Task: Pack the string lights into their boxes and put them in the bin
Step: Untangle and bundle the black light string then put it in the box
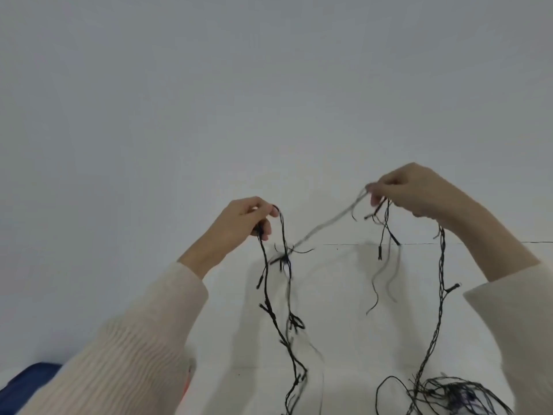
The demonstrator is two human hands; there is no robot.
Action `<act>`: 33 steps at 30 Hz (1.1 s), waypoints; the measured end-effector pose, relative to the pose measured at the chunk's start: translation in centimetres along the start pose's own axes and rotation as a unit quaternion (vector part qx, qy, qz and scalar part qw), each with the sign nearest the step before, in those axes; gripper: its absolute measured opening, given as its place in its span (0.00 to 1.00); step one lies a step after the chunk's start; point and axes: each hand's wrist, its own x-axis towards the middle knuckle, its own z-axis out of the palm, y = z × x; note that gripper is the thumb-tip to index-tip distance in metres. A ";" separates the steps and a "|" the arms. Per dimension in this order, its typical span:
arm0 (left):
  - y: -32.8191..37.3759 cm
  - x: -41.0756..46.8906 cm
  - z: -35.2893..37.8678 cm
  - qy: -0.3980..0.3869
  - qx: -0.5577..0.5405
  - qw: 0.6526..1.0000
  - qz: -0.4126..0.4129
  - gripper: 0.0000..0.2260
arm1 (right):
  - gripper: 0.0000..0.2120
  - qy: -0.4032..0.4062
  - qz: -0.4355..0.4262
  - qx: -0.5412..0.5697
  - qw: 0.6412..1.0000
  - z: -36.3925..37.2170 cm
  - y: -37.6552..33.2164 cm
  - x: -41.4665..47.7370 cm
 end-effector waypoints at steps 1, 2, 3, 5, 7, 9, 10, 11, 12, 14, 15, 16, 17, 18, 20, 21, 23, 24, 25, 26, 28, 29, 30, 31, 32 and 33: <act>0.4 0.2 -0.2 0.000 0.020 1.000 -0.009 0.10 | 0.15 0.055 0.005 0.032 0.998 0.1 -0.1 0.0; 0.5 0.3 -0.3 0.000 0.044 0.999 -0.020 0.10 | 0.14 0.108 0.014 0.065 0.992 0.0 -0.1 0.0; 0.5 0.5 -0.6 0.014 0.064 0.997 -0.030 0.10 | 0.14 0.147 0.027 0.091 0.985 -0.3 0.1 0.2; -0.3 0.6 -1.5 0.081 0.073 0.992 -0.058 0.10 | 0.14 0.182 0.058 0.115 0.975 -0.8 1.1 0.4; -1.5 0.5 -2.6 0.123 0.089 0.984 -0.095 0.10 | 0.13 0.180 0.084 0.128 0.972 -1.1 2.1 0.4; -2.9 0.3 -3.3 0.120 0.113 0.977 -0.134 0.10 | 0.13 0.160 0.105 0.141 0.971 -0.9 2.9 0.5; -3.4 0.2 -3.4 0.114 0.129 0.973 -0.150 0.10 | 0.13 0.146 0.111 0.139 0.973 -0.6 3.3 0.4; -3.9 0.2 -3.3 0.112 0.150 0.969 -0.163 0.09 | 0.13 0.137 0.112 0.130 0.976 -0.2 3.6 0.5; -4.3 0.2 -3.2 0.114 0.169 0.964 -0.171 0.09 | 0.13 0.132 0.112 0.117 0.978 0.2 3.8 0.5; -4.8 0.3 -3.2 0.128 0.189 0.957 -0.180 0.09 | 0.14 0.126 0.111 0.087 0.982 0.9 4.2 0.5; -4.9 0.3 -3.4 0.130 0.189 0.955 -0.187 0.09 | 0.15 0.127 0.112 0.084 0.982 1.1 4.5 0.6; -4.9 0.4 -3.5 0.129 0.182 0.955 -0.196 0.09 | 0.15 0.128 0.116 0.091 0.981 1.2 4.7 0.7; -4.9 0.4 -3.7 0.128 0.165 0.956 -0.205 0.09 | 0.15 0.131 0.117 0.091 0.980 1.4 5.0 0.8; -4.6 0.4 -3.8 0.128 0.137 0.958 -0.215 0.09 | 0.14 0.130 0.116 0.067 0.982 1.4 5.4 0.9; -3.2 0.4 -3.6 0.117 0.058 0.966 -0.221 0.08 | 0.10 0.055 0.099 -0.035 0.993 1.3 5.7 1.0; -2.3 0.4 -3.4 0.098 0.019 0.973 -0.208 0.07 | 0.09 -0.031 0.091 -0.071 0.993 1.1 5.3 0.6; 0.0 0.4 -2.4 0.025 -0.023 0.987 -0.157 0.08 | 0.19 -0.213 0.079 -0.068 0.972 0.7 3.9 -0.2; 1.3 0.4 -1.6 -0.023 -0.025 0.991 -0.132 0.07 | 0.24 -0.269 0.058 -0.038 0.961 0.8 3.0 -0.6; 2.6 0.3 -0.7 -0.073 -0.021 0.991 -0.111 0.07 | 0.27 -0.303 0.028 0.001 0.953 1.2 1.8 -0.9; 3.9 0.3 0.2 -0.119 -0.014 0.988 -0.094 0.07 | 0.29 -0.311 0.001 0.040 0.950 1.8 0.9 -0.9; 5.8 0.3 1.8 -0.185 0.006 0.980 -0.066 0.09 | 0.23 -0.295 -0.040 0.112 0.948 3.5 -0.7 -0.9; 6.3 0.4 2.2 -0.198 0.017 0.979 -0.053 0.10 | 0.16 -0.278 -0.051 0.138 0.949 4.3 -1.3 -0.8; 6.4 0.5 2.4 -0.192 0.027 0.980 -0.043 0.10 | 0.11 -0.249 -0.051 0.153 0.955 4.7 -1.6 -0.5; 6.1 0.7 2.3 -0.169 0.041 0.984 -0.036 0.11 | 0.11 -0.206 -0.044 0.145 0.967 4.7 -1.7 -0.2; 5.3 0.7 1.8 -0.139 0.065 0.988 -0.033 0.11 | 0.12 -0.152 -0.037 0.113 0.981 4.3 -1.4 0.2; 4.2 0.7 1.3 -0.115 0.096 0.988 -0.035 0.11 | 0.12 -0.093 -0.034 0.064 0.993 3.7 -0.9 0.6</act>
